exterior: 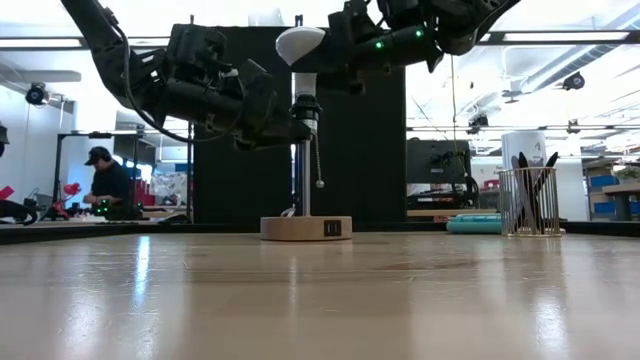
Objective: Screw lightbulb
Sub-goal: Remove the light bulb from the table lamp
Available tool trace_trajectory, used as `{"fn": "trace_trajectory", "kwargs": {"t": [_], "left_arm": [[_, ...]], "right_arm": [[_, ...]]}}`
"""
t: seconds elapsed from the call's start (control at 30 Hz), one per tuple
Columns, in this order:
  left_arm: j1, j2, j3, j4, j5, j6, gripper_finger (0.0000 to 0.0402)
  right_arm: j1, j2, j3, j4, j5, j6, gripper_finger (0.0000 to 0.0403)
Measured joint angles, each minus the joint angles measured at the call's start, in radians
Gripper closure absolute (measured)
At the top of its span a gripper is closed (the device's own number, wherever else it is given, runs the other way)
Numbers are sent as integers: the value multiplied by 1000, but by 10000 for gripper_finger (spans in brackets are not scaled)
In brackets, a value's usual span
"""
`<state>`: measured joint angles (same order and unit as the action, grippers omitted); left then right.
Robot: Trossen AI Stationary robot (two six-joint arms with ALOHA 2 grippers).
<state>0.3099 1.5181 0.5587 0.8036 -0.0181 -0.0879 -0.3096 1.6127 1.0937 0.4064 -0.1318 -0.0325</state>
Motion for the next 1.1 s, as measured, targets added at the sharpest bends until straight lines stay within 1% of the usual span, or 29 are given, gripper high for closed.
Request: {"fn": "trace_trajectory", "kwargs": {"t": [0.17, 0.23, 0.37, 0.47, 0.53, 0.7, 0.77, 0.93, 1.03, 1.1], "left_arm": [[0, 0, 0, 9, 0, 0, 206], [0, 0, 0, 17, 0, 0, 206], [0, -4, 0, 28, -3, 1, 206], [0, -5, 2, 31, -7, 22, 206], [0, -4, 2, 30, -30, 35, 206], [0, -4, 2, 30, -51, 50, 206], [0, -4, 2, 30, -51, 50, 206], [0, -4, 2, 36, -51, 59, 206], [0, -4, 2, 53, -51, 78, 206], [0, -4, 2, 62, -51, 79, 206]], "right_arm": [[1, 0, 0, 16, 1, 24, 108], [7, 4, -1, 5, 29, 29, 118], [43, 3, -11, -10, 187, -9, 132], [82, -4, -11, -4, 270, -18, 133], [109, -3, -11, -5, 341, -18, 127], [168, 17, -11, -7, 621, 47, 103], [185, 18, -11, -5, 682, 96, 95], [220, 27, -11, 3, 758, 167, 92], [222, 32, -11, -5, 763, 178, 99], [222, 46, -9, 23, 765, 196, 104]]}}
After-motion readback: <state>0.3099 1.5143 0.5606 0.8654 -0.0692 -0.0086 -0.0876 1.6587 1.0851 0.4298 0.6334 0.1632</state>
